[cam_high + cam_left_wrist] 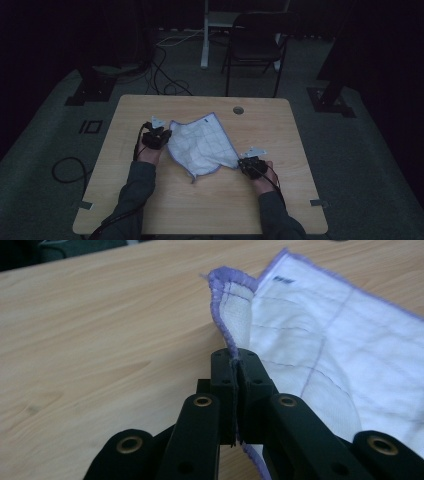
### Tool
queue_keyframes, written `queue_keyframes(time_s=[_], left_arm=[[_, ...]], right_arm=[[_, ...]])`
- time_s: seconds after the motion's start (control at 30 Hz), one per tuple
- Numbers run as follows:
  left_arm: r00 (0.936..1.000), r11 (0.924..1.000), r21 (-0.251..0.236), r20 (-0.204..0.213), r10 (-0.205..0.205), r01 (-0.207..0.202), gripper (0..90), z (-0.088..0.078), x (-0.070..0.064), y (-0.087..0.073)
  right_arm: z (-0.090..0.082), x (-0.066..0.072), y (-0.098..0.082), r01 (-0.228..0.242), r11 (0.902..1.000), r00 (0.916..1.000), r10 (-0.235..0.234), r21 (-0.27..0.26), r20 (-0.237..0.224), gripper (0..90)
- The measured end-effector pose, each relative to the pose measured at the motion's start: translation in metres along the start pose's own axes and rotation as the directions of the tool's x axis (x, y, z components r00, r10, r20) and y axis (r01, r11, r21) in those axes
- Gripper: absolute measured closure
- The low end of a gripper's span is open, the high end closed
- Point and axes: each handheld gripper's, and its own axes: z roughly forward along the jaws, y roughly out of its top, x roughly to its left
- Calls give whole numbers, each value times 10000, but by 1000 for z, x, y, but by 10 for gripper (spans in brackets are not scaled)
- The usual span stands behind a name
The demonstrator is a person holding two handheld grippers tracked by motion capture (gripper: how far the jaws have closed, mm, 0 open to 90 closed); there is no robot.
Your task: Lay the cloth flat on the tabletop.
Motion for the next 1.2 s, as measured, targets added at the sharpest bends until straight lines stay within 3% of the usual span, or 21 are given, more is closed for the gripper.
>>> queue_keyframes(time_s=[0.33, 0.43, 0.53, 0.73, 0.77, 0.87, 0.9, 0.93, 1.03, 1.1, 1.2], left_arm=[[9975, 9958, 690, -416, -568, 595, 867, 8, 24, -28], [9961, 9943, 728, -466, -743, 775, 806, 7, 26, -33], [9992, 9970, 712, -293, -278, 298, 744, 0, 18, -36], [10000, 9993, 379, -13, -45, 46, 681, -17, -5, -41], [9998, 9993, 296, 10, 213, -214, 681, -22, -15, -42], [9991, 9997, 186, 381, 160, -167, 668, -29, -32, -45], [9977, 9990, 236, 561, 378, -392, 668, -31, -40, -47], [9950, 9976, 237, 777, 633, -653, 669, -32, -50, -49], [9784, 9903, 267, 1607, 1303, -1362, 676, -32, -80, -54], [9590, 9856, 259, 2364, 1562, -1669, 720, -30, -98, -57], [9309, 9699, 328, 2901, 2219, -2414, 744, -26, -120, -61]], right_arm=[[2, -4, 2, 220, 9997, 9993, -222, 71, 298, 860], [3, -6, 2, 102, 9999, 9995, -103, 32, 282, 860], [3, -6, 2, 87, 10000, 9995, -88, 18, 309, 860], [4, -6, 3, 23, 10000, 9994, -24, 34, 334, 858], [4, -6, 3, -8, 10000, 9993, 6, 50, 368, 858], [4, -6, 4, -55, 10000, 9992, 53, 54, 405, 857], [4, -6, 4, -63, 10000, 9992, 61, 48, 398, 857], [4, -6, 4, -69, 10000, 9992, 67, 42, 399, 857], [5, -6, 4, -119, 9999, 9991, 118, 29, 397, 857], [5, -6, 4, -116, 9999, 9991, 115, 30, 405, 857], [5, -6, 4, -112, 9999, 9992, 111, 27, 382, 857]])
